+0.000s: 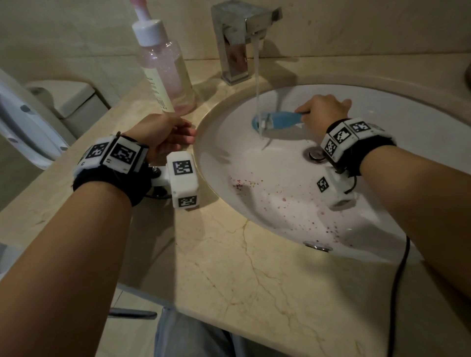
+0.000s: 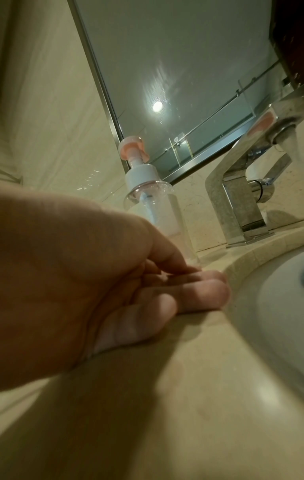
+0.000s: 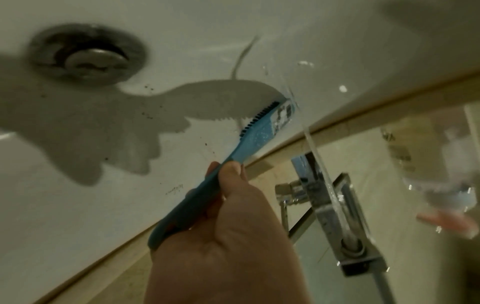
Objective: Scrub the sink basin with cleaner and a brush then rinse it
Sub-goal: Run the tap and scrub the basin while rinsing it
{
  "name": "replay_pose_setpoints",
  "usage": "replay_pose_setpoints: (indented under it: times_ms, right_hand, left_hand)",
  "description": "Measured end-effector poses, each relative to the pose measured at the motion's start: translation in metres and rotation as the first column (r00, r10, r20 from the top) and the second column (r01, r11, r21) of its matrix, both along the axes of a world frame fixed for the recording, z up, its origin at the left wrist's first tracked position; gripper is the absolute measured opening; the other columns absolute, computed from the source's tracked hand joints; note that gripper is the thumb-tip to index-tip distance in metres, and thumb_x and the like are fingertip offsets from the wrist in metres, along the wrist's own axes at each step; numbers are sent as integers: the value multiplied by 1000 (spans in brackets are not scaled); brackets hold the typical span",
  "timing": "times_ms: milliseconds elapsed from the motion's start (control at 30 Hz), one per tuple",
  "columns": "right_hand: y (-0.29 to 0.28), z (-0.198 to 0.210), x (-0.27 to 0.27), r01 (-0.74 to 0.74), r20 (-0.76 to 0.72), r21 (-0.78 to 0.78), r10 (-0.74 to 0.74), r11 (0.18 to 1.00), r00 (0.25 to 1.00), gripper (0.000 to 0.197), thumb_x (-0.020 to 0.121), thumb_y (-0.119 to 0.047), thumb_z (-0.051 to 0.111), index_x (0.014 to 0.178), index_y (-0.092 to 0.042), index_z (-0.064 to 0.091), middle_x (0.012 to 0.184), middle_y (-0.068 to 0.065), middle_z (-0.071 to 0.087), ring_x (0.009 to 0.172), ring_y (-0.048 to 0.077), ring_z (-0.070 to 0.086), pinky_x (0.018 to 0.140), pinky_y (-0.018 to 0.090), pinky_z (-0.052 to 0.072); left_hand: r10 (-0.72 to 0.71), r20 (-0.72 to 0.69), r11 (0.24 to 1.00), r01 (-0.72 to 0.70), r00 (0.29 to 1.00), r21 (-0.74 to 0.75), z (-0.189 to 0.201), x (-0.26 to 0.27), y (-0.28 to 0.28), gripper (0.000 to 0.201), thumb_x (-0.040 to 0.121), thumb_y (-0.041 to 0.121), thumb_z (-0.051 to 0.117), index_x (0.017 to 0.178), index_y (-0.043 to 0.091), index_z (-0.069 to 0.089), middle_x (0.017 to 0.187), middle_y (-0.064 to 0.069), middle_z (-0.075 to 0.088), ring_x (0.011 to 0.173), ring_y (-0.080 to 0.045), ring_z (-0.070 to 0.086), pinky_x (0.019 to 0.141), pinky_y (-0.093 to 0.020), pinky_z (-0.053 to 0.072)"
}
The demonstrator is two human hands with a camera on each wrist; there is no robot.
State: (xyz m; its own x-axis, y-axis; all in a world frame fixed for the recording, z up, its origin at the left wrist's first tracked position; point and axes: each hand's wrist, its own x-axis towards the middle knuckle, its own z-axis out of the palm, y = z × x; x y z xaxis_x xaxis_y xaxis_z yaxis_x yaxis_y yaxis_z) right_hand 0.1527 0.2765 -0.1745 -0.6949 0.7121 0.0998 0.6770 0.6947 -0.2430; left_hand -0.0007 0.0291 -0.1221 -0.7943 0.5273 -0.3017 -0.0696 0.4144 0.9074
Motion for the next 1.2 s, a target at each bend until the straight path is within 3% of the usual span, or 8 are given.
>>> replay_pose_setpoints:
  times_ms: [100,300,467,667,833,967,1100,1200]
  right_hand:
    - [-4,4,-4,-16,-170,-76,3,997,985,36,95,-13,44,120,-29,65,119,8,64,118,32,48,106,46,21]
    - [-21,-2,-11,-282,154,135,261,950,953,43,97,-5,40,118,-33,65,108,7,62,113,31,42,100,47,26]
    - [-29,4,-11,-385,156,358,352,851,923,40,94,-3,44,116,-29,64,94,4,58,109,28,45,93,44,28]
    - [-9,8,3,-94,15,278,94,956,995,39,89,-1,45,113,-23,65,105,13,61,112,33,47,101,54,26]
    - [14,13,21,139,-146,129,-120,982,982,32,97,-13,44,121,-24,63,117,17,59,117,34,45,106,54,26]
    - [9,10,25,105,-44,127,-100,986,994,36,98,-7,40,120,-22,64,112,17,57,118,35,42,106,55,25]
    - [4,0,27,19,253,123,-50,992,966,32,95,-10,43,116,-20,65,93,12,53,115,30,41,105,47,24]
    - [8,2,32,37,260,102,-63,994,964,32,96,-13,43,118,-22,64,103,12,57,114,30,42,105,47,25]
  left_hand:
    - [-1,-6,1000,1,1000,-3,0,1,0,22,98,16,42,81,14,55,45,10,63,37,2,58,32,-7,37]
    - [6,18,1000,-6,1000,-3,2,1,0,22,98,18,42,82,13,55,46,10,63,37,2,58,31,-9,37]
    - [13,9,1000,-13,1000,-14,2,1,0,23,98,16,41,81,14,55,47,9,64,38,2,58,32,-8,38]
    - [19,13,1000,-19,1000,2,1,3,0,23,98,15,42,80,13,56,46,9,63,37,1,57,33,-8,38]
    - [19,2,1000,-19,1000,-3,0,3,0,23,97,16,43,79,14,56,46,9,63,37,1,57,32,-9,37]
    - [21,-8,1000,-21,1000,-9,1,4,-1,23,97,16,42,80,14,57,47,9,64,38,2,58,33,-8,39]
    - [23,-3,1000,-23,1000,-7,2,7,-1,23,98,15,41,80,13,56,46,9,63,37,2,58,32,-9,38]
    - [13,-12,1000,-13,1000,-10,3,9,0,24,99,14,40,80,12,55,43,10,62,36,2,57,31,-9,37]
